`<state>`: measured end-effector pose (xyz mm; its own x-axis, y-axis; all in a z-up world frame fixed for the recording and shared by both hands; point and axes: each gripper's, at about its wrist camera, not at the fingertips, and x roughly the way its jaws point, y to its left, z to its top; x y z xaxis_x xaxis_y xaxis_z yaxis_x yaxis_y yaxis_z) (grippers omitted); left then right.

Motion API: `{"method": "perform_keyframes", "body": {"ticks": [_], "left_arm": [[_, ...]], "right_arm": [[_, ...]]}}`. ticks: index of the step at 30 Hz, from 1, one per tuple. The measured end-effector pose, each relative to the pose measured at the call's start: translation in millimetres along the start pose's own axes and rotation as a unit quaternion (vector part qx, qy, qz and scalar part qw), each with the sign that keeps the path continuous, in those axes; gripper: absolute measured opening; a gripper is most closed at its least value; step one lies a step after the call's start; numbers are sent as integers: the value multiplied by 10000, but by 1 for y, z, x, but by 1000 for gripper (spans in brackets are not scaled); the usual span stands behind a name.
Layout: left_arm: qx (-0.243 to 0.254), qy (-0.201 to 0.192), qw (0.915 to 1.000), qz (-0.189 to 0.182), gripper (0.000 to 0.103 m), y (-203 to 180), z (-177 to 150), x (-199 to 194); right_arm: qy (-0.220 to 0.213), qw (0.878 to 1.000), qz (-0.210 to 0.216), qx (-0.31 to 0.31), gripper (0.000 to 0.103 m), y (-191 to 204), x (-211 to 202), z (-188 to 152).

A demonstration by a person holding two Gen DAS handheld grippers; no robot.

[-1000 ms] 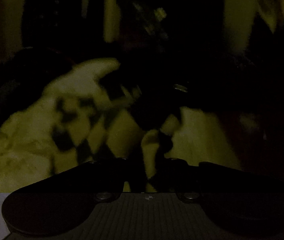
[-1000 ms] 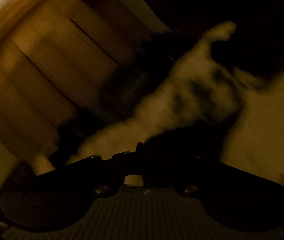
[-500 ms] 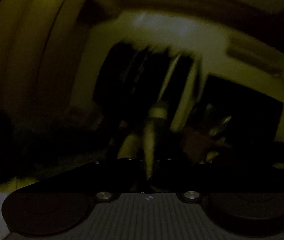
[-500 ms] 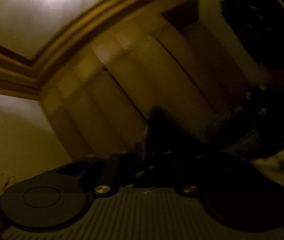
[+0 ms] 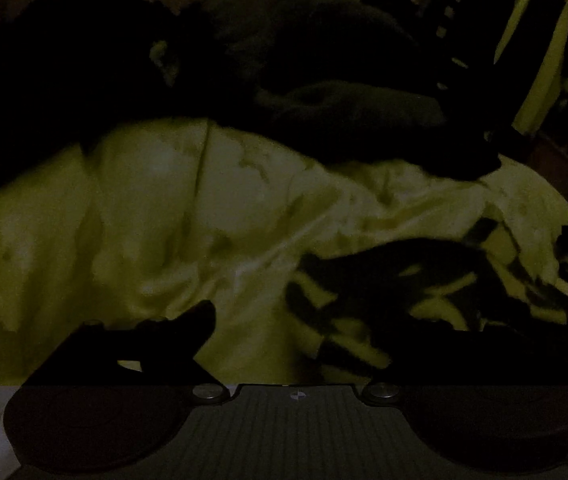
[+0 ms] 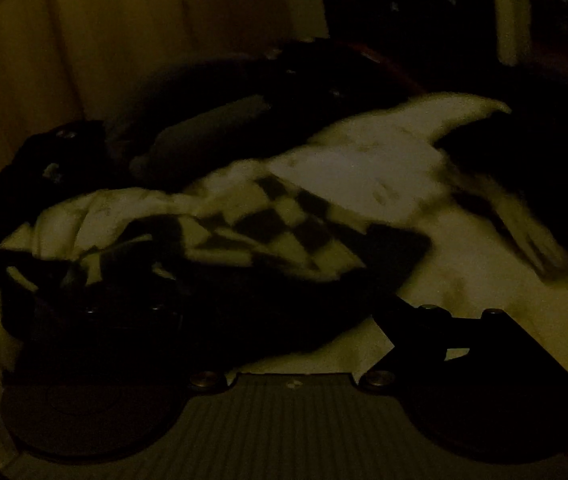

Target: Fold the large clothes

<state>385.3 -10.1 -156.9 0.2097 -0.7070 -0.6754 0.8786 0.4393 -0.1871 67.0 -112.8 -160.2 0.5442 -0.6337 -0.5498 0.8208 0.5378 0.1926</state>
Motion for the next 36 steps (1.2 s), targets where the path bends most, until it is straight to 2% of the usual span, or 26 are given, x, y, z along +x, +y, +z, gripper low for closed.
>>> {"method": "perform_keyframes", "body": {"ticks": [3, 5, 7, 8, 9, 10, 11, 14, 16, 19, 20, 21, 22, 24, 25, 26, 28, 30, 32, 33, 34, 36], "left_arm": [[-33, 321, 9993, -163, 103, 0, -2, 0], [-200, 486, 9981, -326, 103, 0, -7, -2], [-422, 654, 9961, -406, 103, 3, -14, -8], [-591, 747, 9942, -504, 103, 5, -17, -9], [-761, 869, 9911, -669, 103, 8, -20, -12], [-900, 1019, 9868, -884, 103, 10, -22, -13], [-983, 1088, 9840, -1017, 103, 10, -24, -14], [-952, 1013, 9830, -1196, 103, 1, -26, -27], [-719, 930, 9846, -1295, 103, -9, -23, -42], [6, 646, 9902, -1241, 103, -30, -26, -49], [359, 558, 9931, -962, 103, -40, -31, -40], [452, 640, 9950, -611, 103, -46, -34, -29], [407, 730, 9954, -475, 103, -49, -37, -18], [14, 927, 9916, -901, 103, -46, -43, 1], [-134, 975, 9909, -921, 85, -45, -45, 7], [-83, 870, 9920, -909, 68, -46, -47, 7], [-57, 482, 9947, -903, 61, -46, -47, -5], [-367, -1, 9916, -1244, 58, -37, -40, -32], [-621, -626, 9865, -1377, 58, -28, -27, -68], [-687, -1080, 9816, -1416, 58, -23, -20, -92], [-725, -1643, 9723, -1496, 58, -19, -13, -121], [-778, -2455, 9510, -1714, 58, -14, -4, -169]], "right_arm": [[-129, 9958, 171, -891, 93, 37, 11, 20], [-68, 9901, 61, -1398, 93, 56, 26, 25], [214, 9857, -166, -1661, 93, 67, 56, 28], [417, 9850, -149, -1667, 88, 69, 68, 25], [682, 9842, -63, -1631, 75, 67, 83, 21], [980, 9827, 17, -1574, 66, 64, 98, 15], [1090, 9825, 34, -1511, 52, 62, 100, 9], [777, 9901, -38, -1165, 23, 53, 86, -5], [582, 9934, -44, -990, 10, 49, 70, -7], [101, 9970, -101, -760, 10, 44, 40, -1], [-86, 9974, -91, -704, 9, 45, 29, 2], [-233, 9977, -47, -633, 9, 46, 20, 4], [-360, 9978, -3, -551, 9, 48, 11, 7], [-612, 9972, 102, -428, 9, 54, -9, 10], [-785, 9960, 163, -387, 9, 57, -23, 10], [-939, 9947, 198, -359, 9, 60, -36, 11], [-1343, 9901, 242, -316, 8, 64, -65, 14], [-1685, 9852, 257, -201, 8, 63, -97, 20], [-2152, 9761, 301, -83, 7, 61, -132, 30], [-2381, 9707, 316, -69, 7, 62, -149, 34], [-2680, 9628, 333, -59, 7, 64, -171, 40], [-3249, 9448, 418, -56, 7, 72, -210, 47]]}}
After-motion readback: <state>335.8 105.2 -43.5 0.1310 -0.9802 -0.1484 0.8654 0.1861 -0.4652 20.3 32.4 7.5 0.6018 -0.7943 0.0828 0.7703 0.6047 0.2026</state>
